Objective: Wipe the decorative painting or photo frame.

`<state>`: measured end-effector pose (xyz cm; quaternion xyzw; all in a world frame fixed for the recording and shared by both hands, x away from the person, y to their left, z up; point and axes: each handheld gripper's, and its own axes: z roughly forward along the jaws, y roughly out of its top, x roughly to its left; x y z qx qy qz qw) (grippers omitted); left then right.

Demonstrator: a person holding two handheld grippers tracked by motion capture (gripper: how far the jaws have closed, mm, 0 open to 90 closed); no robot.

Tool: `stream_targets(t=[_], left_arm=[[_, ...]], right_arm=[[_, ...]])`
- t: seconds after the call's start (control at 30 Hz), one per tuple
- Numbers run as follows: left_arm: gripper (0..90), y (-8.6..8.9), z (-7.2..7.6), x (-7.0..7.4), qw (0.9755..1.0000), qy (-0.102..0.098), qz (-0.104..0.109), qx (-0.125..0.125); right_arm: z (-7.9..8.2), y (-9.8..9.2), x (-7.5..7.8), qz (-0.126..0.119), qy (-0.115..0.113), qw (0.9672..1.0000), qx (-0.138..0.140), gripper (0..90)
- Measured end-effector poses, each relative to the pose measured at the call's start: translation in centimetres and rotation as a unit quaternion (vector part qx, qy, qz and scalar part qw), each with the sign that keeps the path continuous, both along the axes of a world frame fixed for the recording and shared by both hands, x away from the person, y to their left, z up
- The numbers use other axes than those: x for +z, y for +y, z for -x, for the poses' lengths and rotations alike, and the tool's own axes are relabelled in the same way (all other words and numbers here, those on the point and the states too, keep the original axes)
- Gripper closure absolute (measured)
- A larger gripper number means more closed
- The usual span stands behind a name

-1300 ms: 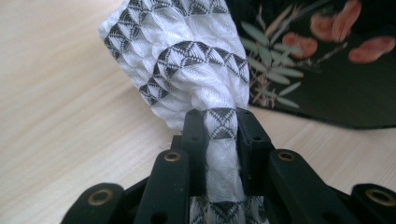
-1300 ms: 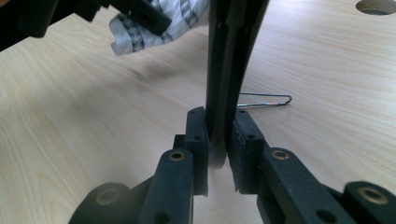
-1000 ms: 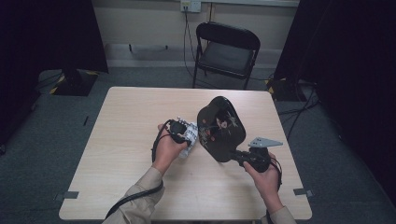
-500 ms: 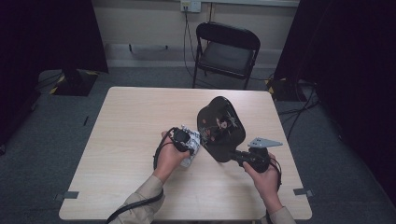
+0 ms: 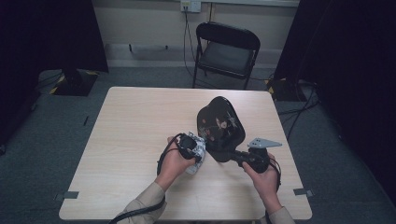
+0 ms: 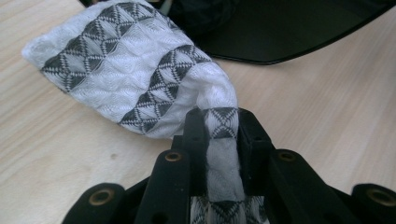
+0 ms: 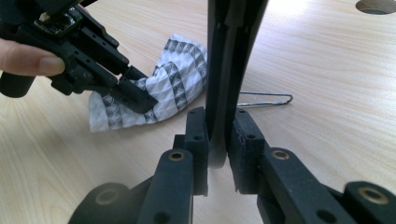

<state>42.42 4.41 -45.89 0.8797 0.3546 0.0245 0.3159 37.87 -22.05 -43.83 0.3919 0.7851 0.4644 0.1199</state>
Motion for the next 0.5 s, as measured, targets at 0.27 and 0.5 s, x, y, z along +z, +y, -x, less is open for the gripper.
stream_targets(t=[0.27, 0.5], left_arm=[[76.4, -0.7, 1.1, 0.2, 0.9996, -0.002, 0.012, -0.024], [76.4, -1.1, 3.0, 0.5, 0.9981, -0.006, 0.034, -0.051]], right_arm=[[0.0, 0.0, -0.1, -0.003, -0.001, 1.0, -0.002, 79.5], [0.0, 0.0, -0.1, -0.003, -0.002, 1.0, -0.003, 79.4]])
